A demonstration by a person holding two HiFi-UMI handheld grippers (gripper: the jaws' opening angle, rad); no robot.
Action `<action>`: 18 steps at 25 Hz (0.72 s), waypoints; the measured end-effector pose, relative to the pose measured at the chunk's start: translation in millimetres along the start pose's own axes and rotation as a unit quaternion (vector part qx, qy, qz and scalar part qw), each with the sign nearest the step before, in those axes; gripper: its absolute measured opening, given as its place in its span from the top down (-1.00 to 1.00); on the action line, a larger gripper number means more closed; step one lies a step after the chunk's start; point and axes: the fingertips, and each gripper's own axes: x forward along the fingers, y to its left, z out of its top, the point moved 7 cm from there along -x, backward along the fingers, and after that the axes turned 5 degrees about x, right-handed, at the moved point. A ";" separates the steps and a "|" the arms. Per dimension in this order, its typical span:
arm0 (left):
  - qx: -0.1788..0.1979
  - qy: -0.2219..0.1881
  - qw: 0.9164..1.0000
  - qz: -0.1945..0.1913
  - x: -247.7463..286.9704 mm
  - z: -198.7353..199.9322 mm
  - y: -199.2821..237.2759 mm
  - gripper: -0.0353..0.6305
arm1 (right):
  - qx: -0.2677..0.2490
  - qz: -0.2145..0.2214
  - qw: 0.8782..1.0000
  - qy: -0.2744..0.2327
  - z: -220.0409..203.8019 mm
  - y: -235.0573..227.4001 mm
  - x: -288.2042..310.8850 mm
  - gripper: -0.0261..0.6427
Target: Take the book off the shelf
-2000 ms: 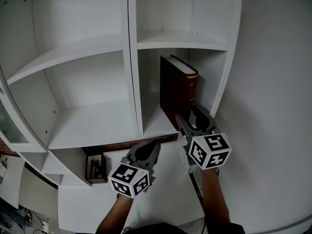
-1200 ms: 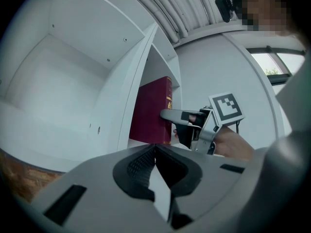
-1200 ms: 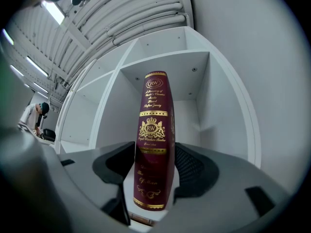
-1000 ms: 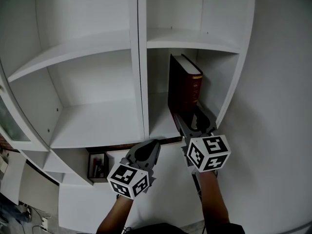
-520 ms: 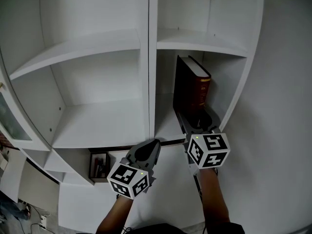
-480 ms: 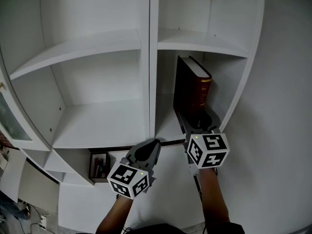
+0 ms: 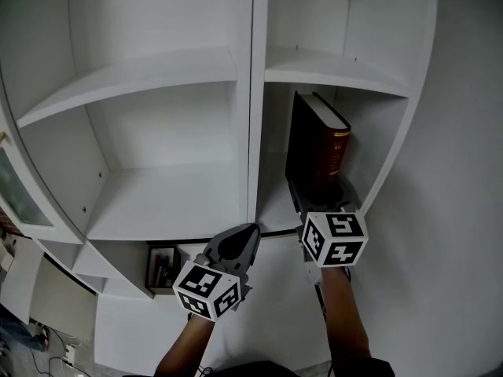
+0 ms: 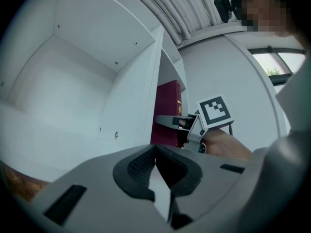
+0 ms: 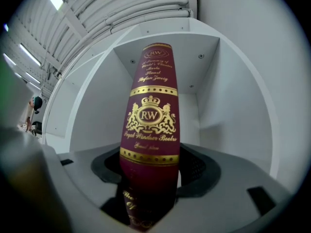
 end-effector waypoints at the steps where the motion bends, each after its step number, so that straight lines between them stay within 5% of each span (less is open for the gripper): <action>1: 0.000 0.000 1.000 0.000 -0.2 0.1 0.3 0.84 | 0.000 0.000 1.000 0.001 0.0 0.2 0.3 0.09; 18: -0.001 -0.006 1.000 -0.001 -5.7 3.4 -1.5 0.84 | -0.004 -0.013 1.000 0.004 2.6 1.5 -5.7 0.18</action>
